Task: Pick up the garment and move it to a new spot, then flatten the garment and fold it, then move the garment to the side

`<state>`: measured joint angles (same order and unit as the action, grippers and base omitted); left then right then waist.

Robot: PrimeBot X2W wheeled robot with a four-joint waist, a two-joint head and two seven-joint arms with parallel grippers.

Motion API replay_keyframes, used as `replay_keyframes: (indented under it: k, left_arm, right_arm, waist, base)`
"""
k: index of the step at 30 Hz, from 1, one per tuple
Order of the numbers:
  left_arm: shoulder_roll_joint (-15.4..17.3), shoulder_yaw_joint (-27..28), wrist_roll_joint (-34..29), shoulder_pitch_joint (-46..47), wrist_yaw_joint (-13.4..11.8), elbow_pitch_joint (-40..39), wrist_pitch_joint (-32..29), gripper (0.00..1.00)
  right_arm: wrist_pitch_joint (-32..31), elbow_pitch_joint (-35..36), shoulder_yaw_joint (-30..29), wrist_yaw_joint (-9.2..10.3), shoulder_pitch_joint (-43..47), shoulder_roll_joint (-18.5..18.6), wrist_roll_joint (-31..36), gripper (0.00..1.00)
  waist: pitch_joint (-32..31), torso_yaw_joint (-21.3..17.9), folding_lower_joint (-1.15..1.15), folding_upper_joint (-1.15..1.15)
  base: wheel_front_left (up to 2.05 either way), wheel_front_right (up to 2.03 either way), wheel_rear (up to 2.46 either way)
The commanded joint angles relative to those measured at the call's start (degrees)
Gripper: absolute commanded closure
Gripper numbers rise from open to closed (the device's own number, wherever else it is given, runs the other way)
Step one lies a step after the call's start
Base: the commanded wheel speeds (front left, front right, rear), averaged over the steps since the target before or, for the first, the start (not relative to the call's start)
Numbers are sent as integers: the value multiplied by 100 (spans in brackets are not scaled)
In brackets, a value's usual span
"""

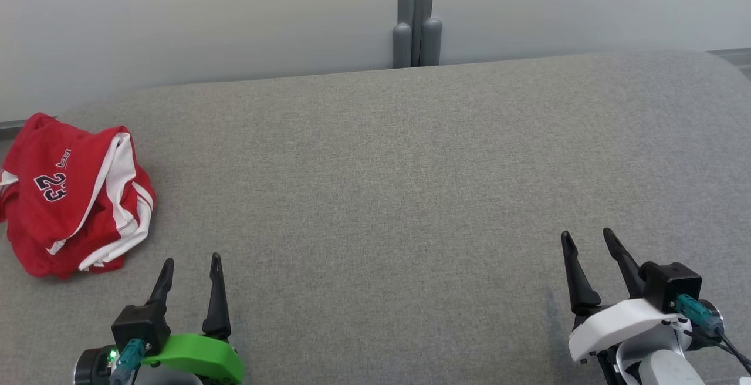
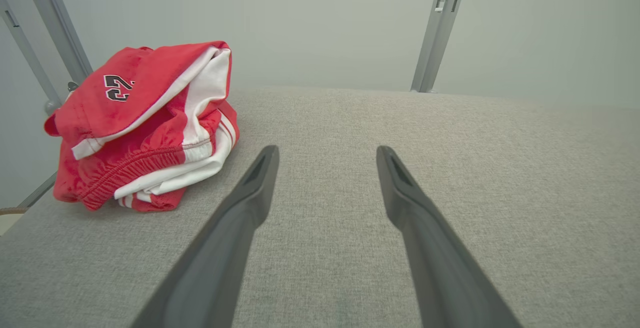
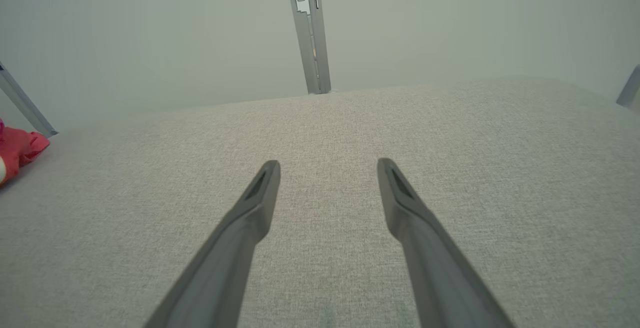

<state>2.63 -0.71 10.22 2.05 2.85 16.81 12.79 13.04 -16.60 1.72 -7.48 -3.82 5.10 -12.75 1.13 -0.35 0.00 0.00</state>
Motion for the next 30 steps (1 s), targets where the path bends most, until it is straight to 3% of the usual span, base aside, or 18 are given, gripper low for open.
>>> replay_keyframes:
  k: [1, 18, 30]
  left_arm:
    - [41, -21, -159, 128, 18, 6, 61, 0]
    - [45, -28, -793, 196, -30, 163, 256, 0]
    - [43, -19, -657, 145, -72, 171, 238, 0]
  right_arm:
    - [55, 4, -26, -2, -2, 23, 176, 0]
    - [225, -38, -49, -1, -247, 95, 956, 0]
    - [223, -55, -64, -1, -222, 78, 923, 0]
  waist:
    - [7, -8, 0, 0]
    - [37, -10, 0, 0]
    - [34, -13, 0, 0]
  base:
    - [0, 0, 0]
    - [0, 0, 0]
    - [0, 0, 0]
